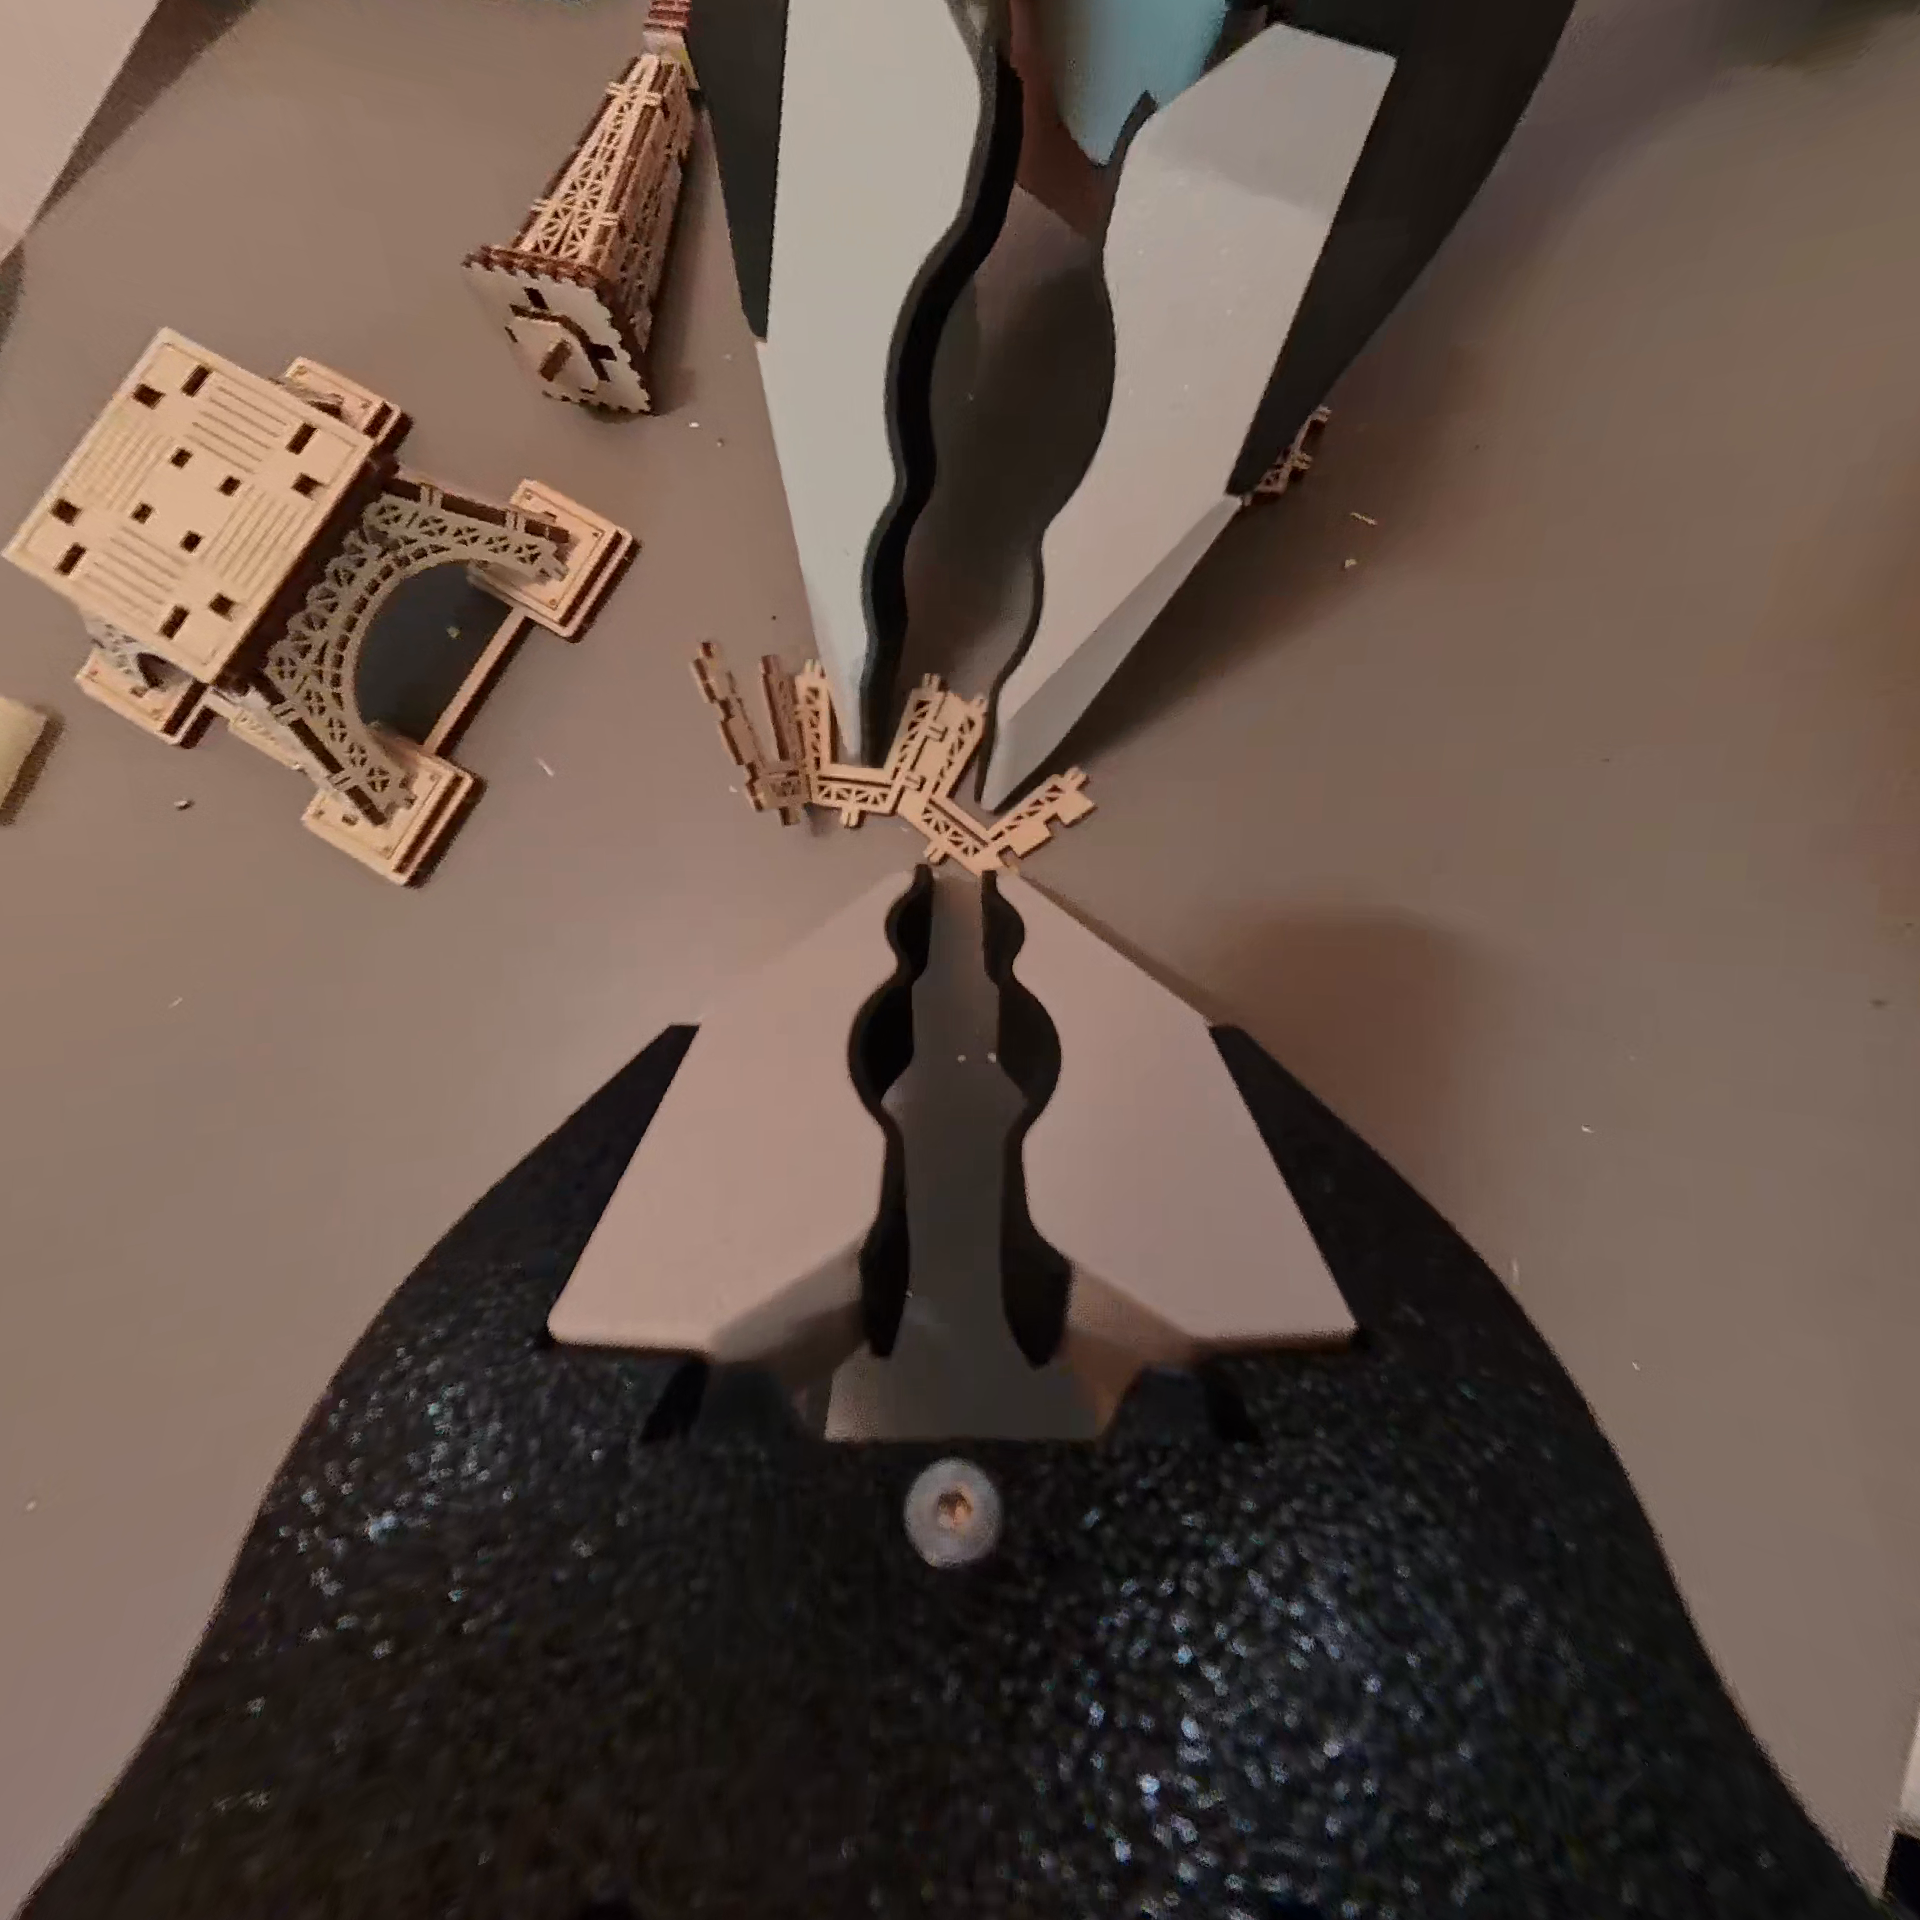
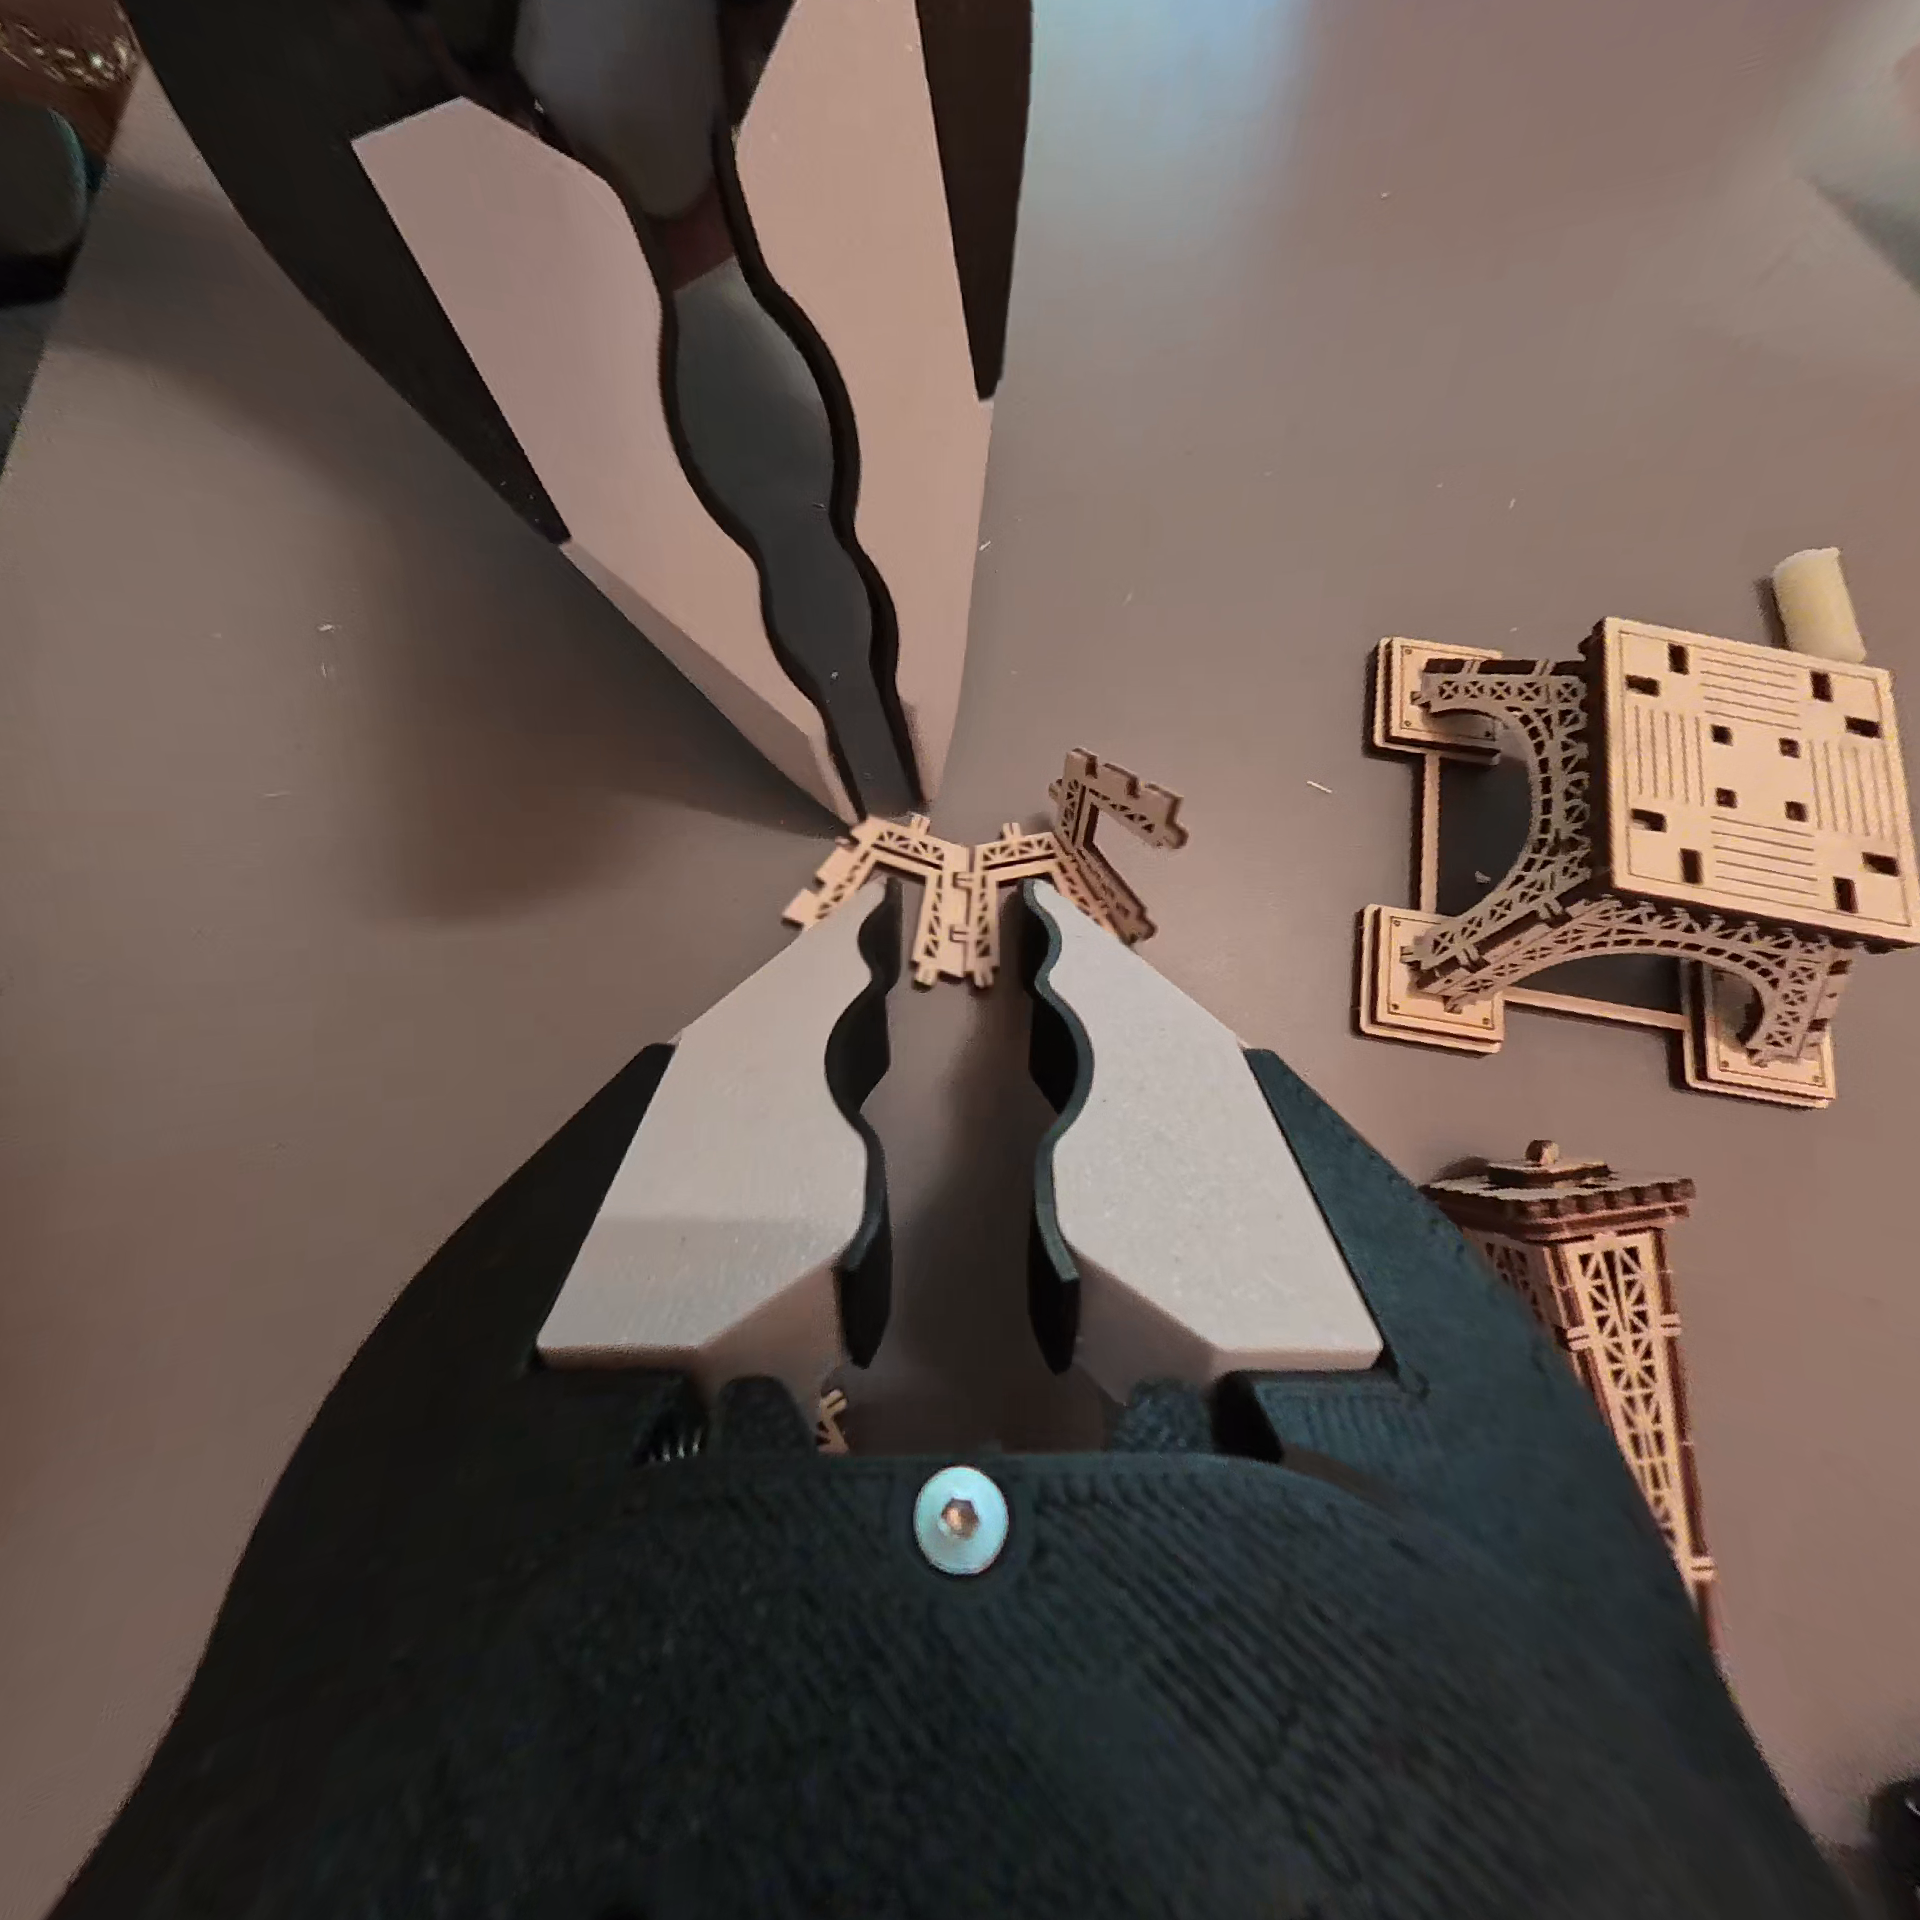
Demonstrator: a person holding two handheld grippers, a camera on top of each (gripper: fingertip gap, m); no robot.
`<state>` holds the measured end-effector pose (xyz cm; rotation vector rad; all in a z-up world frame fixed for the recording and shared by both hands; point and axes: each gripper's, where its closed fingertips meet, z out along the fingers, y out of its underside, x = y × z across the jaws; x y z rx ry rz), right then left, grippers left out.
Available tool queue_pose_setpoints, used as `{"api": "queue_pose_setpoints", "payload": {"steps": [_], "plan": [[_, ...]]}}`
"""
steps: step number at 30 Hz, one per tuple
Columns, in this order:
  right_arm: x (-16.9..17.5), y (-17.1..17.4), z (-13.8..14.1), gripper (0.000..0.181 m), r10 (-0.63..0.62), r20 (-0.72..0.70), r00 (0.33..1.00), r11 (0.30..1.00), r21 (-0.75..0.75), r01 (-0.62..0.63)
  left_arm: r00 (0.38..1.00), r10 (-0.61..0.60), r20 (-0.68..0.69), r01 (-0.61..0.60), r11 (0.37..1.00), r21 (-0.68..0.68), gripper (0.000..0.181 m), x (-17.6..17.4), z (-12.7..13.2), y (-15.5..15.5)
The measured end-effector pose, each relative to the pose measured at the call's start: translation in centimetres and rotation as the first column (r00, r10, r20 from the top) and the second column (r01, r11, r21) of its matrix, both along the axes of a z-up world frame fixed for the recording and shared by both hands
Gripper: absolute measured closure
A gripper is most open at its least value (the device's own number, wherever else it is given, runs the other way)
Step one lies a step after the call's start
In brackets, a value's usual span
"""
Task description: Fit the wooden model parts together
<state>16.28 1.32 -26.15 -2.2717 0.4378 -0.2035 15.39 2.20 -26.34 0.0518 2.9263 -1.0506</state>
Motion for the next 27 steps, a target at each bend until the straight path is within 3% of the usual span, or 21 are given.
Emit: {"api": "queue_pose_setpoints", "payload": {"steps": [23,27], "plan": [[0.16,-0.06,-0.02,0.170,-0.018,0.108,0.994,1.000,-0.019,0.020,0.997,0.051,-0.049,-0.057,0.990,-0.132,0.180,-0.38,0.02,-0.27],[0.68,-0.24,0.25,0.159,-0.029,0.173,0.984,0.999,-0.031,0.035,0.992,0.090,-0.088,-0.102,0.984,-0.143,0.172,0.00,0.12,-0.17]]}}
